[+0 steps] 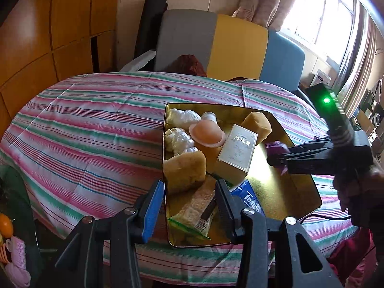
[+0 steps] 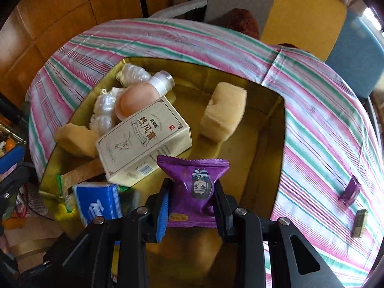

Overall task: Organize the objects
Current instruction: 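Carry the purple sweet into the gold tray and open the right tool, then move both tools back toward the small green box and remaining purple sweet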

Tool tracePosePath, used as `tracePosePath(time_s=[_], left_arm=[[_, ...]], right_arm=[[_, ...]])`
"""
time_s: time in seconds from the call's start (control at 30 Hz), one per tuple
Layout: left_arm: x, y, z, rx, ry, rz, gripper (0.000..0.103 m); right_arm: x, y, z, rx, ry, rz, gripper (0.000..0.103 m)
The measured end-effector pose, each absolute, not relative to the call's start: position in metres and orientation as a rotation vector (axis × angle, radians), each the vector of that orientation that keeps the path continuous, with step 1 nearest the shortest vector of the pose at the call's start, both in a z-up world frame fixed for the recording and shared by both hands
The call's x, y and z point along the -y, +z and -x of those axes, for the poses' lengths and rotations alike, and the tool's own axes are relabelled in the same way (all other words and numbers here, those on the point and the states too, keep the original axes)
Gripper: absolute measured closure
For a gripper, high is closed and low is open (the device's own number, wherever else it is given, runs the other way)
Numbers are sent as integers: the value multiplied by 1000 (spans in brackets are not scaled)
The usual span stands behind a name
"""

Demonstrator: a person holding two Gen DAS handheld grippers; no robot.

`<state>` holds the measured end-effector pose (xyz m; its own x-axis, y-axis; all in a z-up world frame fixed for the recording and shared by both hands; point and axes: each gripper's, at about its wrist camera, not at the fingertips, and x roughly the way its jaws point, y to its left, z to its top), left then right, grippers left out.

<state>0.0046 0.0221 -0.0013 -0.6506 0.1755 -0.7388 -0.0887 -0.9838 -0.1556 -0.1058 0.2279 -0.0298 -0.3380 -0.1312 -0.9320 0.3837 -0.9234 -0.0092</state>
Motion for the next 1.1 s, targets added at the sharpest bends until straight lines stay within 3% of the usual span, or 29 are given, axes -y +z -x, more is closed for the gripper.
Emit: tracePosePath(time_s=[0.5,0.63,1.1], left_arm=[[-23,-12,0,173,2696,1287,58],[-23,-11,-1,179,2703,1281,58],[-41,0,-8,98,2715,1244,58]], right_arm=[[-227,-66,149,-352,-2347,-1657,68],[-232,-57,143,-334,-2364,-1614,46],[-271,2,76,-270,-2503,-1381,29]])
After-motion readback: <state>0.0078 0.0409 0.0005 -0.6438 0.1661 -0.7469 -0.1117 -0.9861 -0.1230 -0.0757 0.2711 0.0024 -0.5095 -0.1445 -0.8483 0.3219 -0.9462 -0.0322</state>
